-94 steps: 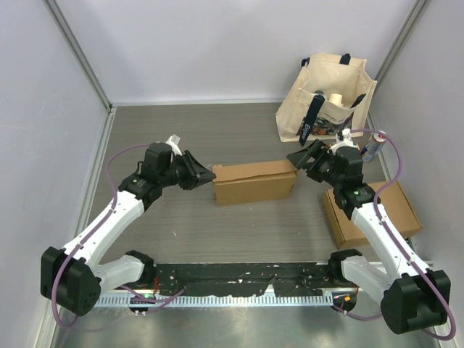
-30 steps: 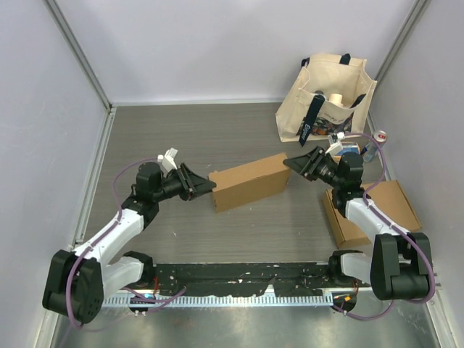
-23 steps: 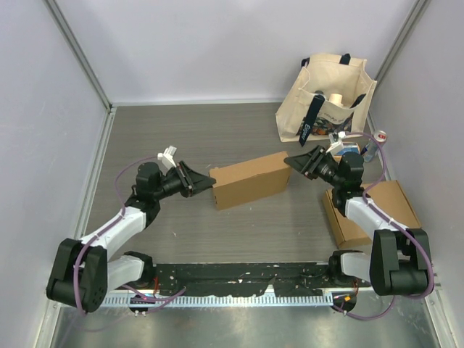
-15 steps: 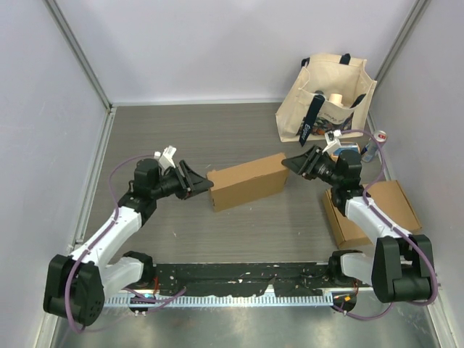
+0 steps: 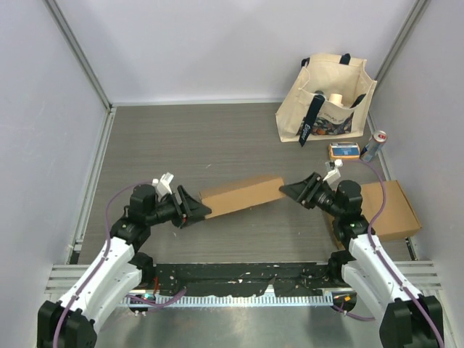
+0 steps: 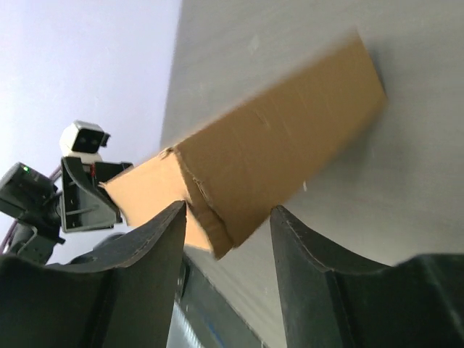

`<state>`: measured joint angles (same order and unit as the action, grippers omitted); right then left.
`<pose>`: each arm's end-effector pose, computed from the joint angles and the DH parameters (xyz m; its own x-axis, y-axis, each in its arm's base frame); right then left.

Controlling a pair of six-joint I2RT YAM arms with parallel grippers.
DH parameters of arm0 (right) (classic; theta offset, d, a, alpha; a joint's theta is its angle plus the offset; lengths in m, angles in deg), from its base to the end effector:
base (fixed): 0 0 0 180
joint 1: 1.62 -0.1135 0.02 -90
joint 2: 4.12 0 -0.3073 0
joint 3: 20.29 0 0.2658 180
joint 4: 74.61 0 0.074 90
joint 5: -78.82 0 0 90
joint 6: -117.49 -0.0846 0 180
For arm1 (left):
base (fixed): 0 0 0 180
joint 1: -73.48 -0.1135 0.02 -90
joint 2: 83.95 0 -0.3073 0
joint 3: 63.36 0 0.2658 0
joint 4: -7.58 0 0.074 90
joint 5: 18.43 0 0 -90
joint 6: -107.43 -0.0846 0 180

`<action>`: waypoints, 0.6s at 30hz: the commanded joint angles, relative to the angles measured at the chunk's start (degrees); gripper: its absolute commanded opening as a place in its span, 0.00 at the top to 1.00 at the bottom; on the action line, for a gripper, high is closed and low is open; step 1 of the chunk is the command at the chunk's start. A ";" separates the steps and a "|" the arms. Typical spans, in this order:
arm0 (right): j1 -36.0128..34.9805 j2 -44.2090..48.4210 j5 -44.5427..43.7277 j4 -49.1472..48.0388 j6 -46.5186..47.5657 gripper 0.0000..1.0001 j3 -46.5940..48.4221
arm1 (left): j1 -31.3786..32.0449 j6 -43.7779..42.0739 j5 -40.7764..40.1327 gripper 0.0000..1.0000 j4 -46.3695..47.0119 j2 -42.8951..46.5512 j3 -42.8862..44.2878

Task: Fold the paper box

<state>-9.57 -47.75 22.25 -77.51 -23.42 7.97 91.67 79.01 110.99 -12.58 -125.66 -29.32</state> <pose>0.1867 0.0731 0.2239 -0.6379 0.5649 -0.5233 -0.2427 0.4974 0.8329 0.1516 -0.1064 0.2174 -0.8924 -0.4219 -0.1602 -0.0214 0.3940 -0.9188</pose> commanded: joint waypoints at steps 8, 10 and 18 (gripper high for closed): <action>-1.90 -3.30 -1.27 40.31 11.89 0.28 10.44 | 0.44 -7.86 -11.27 0.23 -31.10 5.68 11.67; -1.90 -5.13 -2.75 39.85 12.85 0.27 12.71 | 0.44 -9.19 -13.48 0.22 -34.35 4.02 14.33; -5.40 -17.52 -1.16 20.62 15.67 0.29 12.37 | 0.09 -8.68 -21.07 0.24 -24.47 -10.82 12.06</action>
<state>-12.01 -60.87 21.51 -44.68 -10.44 20.50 92.00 71.10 93.29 -42.85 -129.00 -14.22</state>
